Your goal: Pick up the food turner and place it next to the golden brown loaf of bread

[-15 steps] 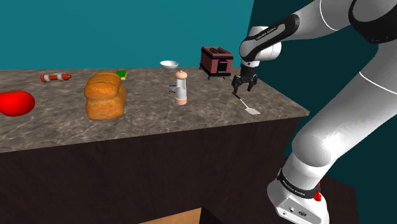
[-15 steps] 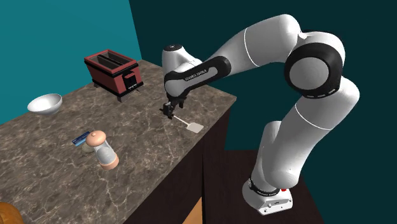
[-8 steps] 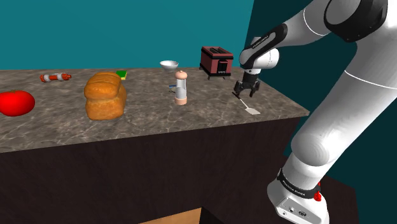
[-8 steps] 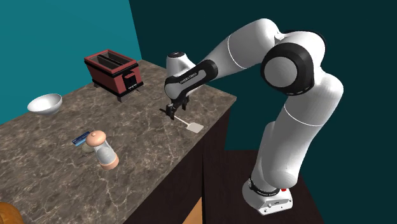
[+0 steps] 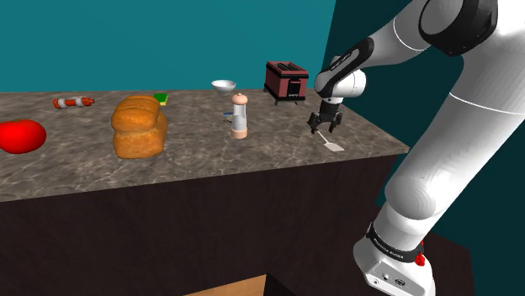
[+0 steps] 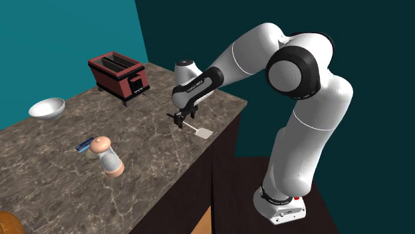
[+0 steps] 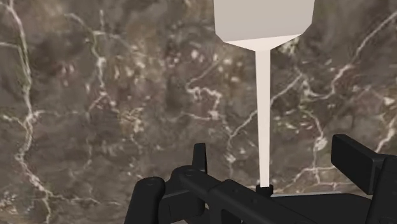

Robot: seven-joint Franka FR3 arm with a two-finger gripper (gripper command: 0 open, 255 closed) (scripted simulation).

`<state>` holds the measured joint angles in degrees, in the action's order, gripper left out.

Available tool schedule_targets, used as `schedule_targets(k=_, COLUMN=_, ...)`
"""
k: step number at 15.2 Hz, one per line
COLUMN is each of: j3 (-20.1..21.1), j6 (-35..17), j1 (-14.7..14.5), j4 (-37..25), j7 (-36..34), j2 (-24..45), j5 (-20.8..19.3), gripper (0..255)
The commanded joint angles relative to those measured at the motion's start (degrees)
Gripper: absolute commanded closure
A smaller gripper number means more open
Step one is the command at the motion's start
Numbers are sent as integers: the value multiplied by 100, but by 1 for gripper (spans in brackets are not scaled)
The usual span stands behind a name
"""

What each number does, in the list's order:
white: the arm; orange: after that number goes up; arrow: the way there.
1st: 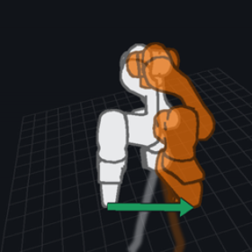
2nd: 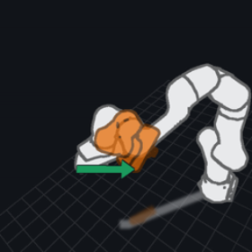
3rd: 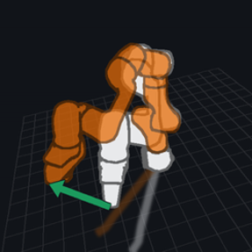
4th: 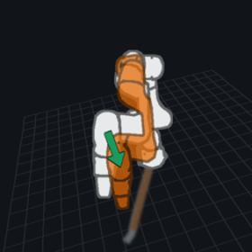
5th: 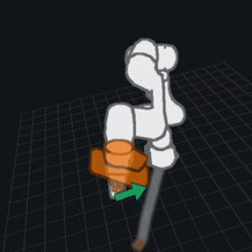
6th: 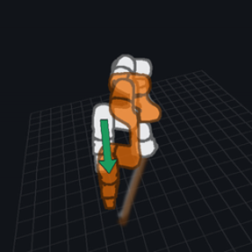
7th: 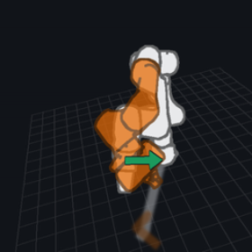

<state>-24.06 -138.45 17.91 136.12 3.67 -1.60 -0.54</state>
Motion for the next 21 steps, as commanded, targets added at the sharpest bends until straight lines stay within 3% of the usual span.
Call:
schedule_targets(k=1, j3=0, j6=-6, j1=0, j4=2, j7=2, j2=3, j5=2, gripper=0)
schedule_targets(k=4, j3=0, j6=-4, j1=0, j4=2, j7=2, j2=2, j5=1, gripper=0)
schedule_targets(k=5, j3=0, j6=-4, j1=0, j4=2, j7=2, j2=2, j5=1, gripper=255)
schedule_targets(k=14, j3=0, j6=-6, j1=0, j4=2, j7=2, j2=3, j5=2, gripper=255)
schedule_targets(k=21, j3=26, j6=554, j1=9, j4=-216, j7=-147, j2=-368, j5=-198, gripper=255)
